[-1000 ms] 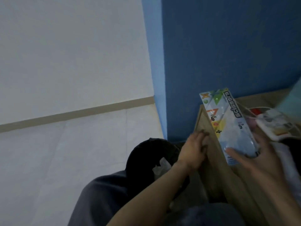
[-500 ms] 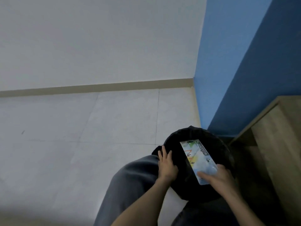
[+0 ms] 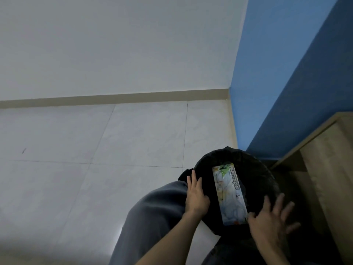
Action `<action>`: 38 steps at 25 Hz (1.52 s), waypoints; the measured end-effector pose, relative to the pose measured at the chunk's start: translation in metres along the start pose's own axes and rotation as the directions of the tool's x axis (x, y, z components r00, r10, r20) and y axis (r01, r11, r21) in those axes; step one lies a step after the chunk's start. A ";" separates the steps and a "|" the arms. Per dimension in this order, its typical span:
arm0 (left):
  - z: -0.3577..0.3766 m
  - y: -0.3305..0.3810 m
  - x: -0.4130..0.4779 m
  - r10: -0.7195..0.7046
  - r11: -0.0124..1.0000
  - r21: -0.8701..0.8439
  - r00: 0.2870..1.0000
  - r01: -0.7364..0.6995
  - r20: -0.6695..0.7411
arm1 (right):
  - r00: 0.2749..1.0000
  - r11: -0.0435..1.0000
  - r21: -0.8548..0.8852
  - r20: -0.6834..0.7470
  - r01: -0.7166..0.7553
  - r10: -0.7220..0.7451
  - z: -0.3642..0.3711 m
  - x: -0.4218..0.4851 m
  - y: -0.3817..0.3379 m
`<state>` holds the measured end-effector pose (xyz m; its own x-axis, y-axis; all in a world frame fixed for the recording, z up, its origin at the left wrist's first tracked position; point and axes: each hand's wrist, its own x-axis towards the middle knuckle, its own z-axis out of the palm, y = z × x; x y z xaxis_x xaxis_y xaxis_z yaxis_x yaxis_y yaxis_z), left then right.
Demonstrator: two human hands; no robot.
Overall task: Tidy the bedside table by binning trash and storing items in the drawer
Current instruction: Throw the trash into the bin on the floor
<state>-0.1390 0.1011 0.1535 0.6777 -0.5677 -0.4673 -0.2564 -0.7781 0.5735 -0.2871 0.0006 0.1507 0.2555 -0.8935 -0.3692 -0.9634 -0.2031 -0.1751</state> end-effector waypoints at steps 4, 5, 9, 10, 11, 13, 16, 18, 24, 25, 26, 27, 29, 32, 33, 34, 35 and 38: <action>-0.001 -0.003 -0.007 0.017 1.000 0.007 0.999 -0.017 0.027 | 0.974 0.934 0.300 0.168 -0.195 0.150 0.004 -0.007 -0.010; -0.003 -0.004 -0.007 0.018 1.000 -0.006 0.999 -0.018 0.029 | 0.977 0.940 0.296 0.179 -0.169 0.119 0.004 -0.004 -0.012; -0.021 -0.010 0.009 -0.015 0.997 -0.078 1.000 0.016 0.014 | 0.982 0.971 0.239 0.172 0.031 -0.074 0.006 0.025 -0.022; -0.026 -0.013 0.015 -0.027 0.995 -0.091 1.000 0.027 0.005 | 0.978 0.967 0.240 0.167 0.080 -0.123 0.006 0.033 -0.028; -0.030 -0.015 0.021 -0.037 0.994 -0.105 0.999 0.036 -0.013 | 0.973 0.959 0.253 0.155 0.129 -0.172 0.005 0.040 -0.033; -0.040 -0.022 0.040 -0.047 0.985 -0.170 0.996 0.034 -0.074 | 0.953 0.921 0.310 0.107 0.237 -0.282 0.004 0.058 -0.051; -0.052 -0.028 0.077 -0.171 0.917 -0.382 0.978 0.113 -0.121 | 0.960 0.852 0.474 0.050 0.221 -0.276 0.005 0.088 -0.080; -0.053 -0.029 0.104 -0.299 0.798 -0.571 0.949 0.193 -0.096 | 0.992 0.781 0.620 0.033 0.078 -0.125 0.006 0.106 -0.100; -0.067 -0.004 0.160 -0.479 0.425 -0.866 0.877 0.264 0.033 | 0.937 0.525 0.779 0.323 -0.343 0.133 0.002 0.181 -0.136; -0.073 0.000 0.170 -0.501 0.380 -0.866 0.859 0.325 0.103 | 0.908 0.424 0.807 0.405 -0.412 0.111 -0.003 0.194 -0.141; -0.080 0.006 0.178 -0.525 0.361 -0.845 0.835 0.395 0.166 | 0.871 0.298 0.823 0.487 -0.484 0.067 -0.010 0.203 -0.145; -0.086 0.012 0.186 -0.540 0.338 -0.829 0.814 0.445 0.216 | 0.833 0.166 0.821 0.552 -0.547 0.013 -0.017 0.209 -0.148; -0.090 0.022 0.201 -0.502 0.269 -0.852 0.820 0.450 0.274 | 0.798 -0.035 0.799 0.596 -0.601 -0.090 -0.028 0.216 -0.157; -0.096 0.054 0.200 -0.393 0.125 -0.927 0.876 0.353 0.281 | 0.830 -0.227 0.799 0.527 -0.557 -0.184 -0.036 0.221 -0.174; -0.097 0.063 0.199 -0.336 0.060 -0.940 0.893 0.337 0.299 | 0.841 -0.267 0.798 0.503 -0.540 -0.198 -0.038 0.222 -0.179; -0.097 0.071 0.202 -0.287 -0.004 -0.940 0.900 0.341 0.328 | 0.849 -0.295 0.796 0.490 -0.529 -0.201 -0.039 0.226 -0.183; -0.100 0.081 0.202 -0.237 -0.062 -0.933 0.902 0.356 0.360 | 0.846 -0.324 0.782 0.493 -0.533 -0.201 -0.041 0.231 -0.186; -0.106 0.096 0.211 -0.182 -0.081 -0.920 0.902 0.382 0.391 | 0.824 -0.316 0.761 0.536 -0.566 -0.185 -0.050 0.247 -0.196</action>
<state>0.0519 -0.0652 0.1814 0.3887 -0.4761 -0.7888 0.9143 0.0938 0.3940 -0.0389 -0.2001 0.1392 0.4325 -0.4840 -0.7607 0.2217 0.8749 -0.4306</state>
